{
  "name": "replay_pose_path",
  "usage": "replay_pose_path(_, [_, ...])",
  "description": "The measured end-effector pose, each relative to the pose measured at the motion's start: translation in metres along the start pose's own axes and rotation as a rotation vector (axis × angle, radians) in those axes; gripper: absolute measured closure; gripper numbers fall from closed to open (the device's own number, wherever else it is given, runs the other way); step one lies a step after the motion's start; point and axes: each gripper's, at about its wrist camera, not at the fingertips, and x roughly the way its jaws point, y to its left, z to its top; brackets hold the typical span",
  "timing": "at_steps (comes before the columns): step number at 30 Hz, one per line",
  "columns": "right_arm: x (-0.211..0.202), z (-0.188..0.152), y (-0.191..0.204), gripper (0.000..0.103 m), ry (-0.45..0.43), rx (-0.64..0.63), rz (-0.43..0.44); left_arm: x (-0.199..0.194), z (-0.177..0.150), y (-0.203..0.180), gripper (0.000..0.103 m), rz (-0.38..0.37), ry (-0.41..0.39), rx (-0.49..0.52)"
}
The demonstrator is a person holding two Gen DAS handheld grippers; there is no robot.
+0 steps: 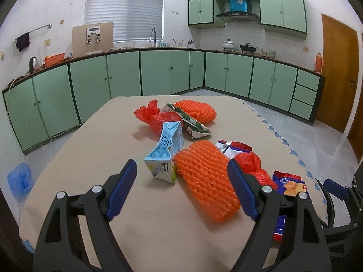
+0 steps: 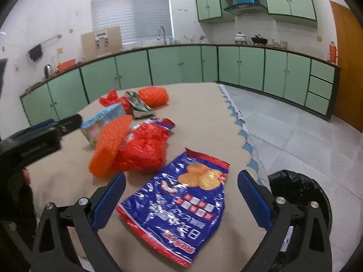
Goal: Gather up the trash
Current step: 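Move both tools back over the table toward the orange foam net, then grasp the blue chip bag with the right tool while the left grasps the orange foam net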
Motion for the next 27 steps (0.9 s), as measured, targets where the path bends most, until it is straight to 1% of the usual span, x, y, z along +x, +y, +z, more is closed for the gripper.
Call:
replay_pose_path(5, [0.019,-0.003,-0.016,0.006,0.08,0.067,0.001,0.004,-0.001,0.002,0.024,-0.006,0.007,-0.009])
replay_pose_path(7, [0.026,-0.007,-0.018,0.012,0.107,0.066,0.0,0.005,-0.002,0.001,0.024,-0.007,0.009,-0.007])
replay_pose_path(8, [0.03,-0.008,-0.019,0.02,0.127,0.068,0.009,0.006,-0.002,0.001,0.024,-0.008,0.01,-0.006])
replay_pose_path(10, [0.034,-0.01,-0.017,0.026,0.133,0.045,-0.002,0.007,-0.002,0.001,0.024,-0.008,0.012,-0.003])
replay_pose_path(12, [0.035,-0.01,-0.014,0.049,0.138,0.015,0.004,0.007,-0.002,0.001,0.024,-0.007,0.014,-0.003])
replay_pose_path(13, [0.036,-0.009,-0.013,0.057,0.138,0.007,-0.001,0.008,-0.003,0.001,0.024,-0.007,0.017,-0.005])
replay_pose_path(14, [0.036,-0.008,-0.014,0.072,0.138,0.003,-0.005,0.009,-0.003,0.001,0.024,-0.007,0.021,-0.006])
replay_pose_path(15, [0.036,-0.008,-0.015,0.082,0.138,0.002,-0.011,0.01,-0.003,0.001,0.024,-0.008,0.025,-0.006])
replay_pose_path(18, [0.036,-0.006,-0.02,0.095,0.145,0.013,-0.004,0.012,-0.004,-0.003,0.024,-0.013,0.033,-0.002])
replay_pose_path(21, [0.034,-0.003,-0.024,0.099,0.144,0.015,0.014,0.013,-0.007,-0.008,0.024,-0.024,0.042,0.01])
replay_pose_path(27, [0.02,0.014,-0.034,0.1,0.086,0.048,0.007,0.017,-0.01,-0.022,0.024,-0.051,0.061,0.027])
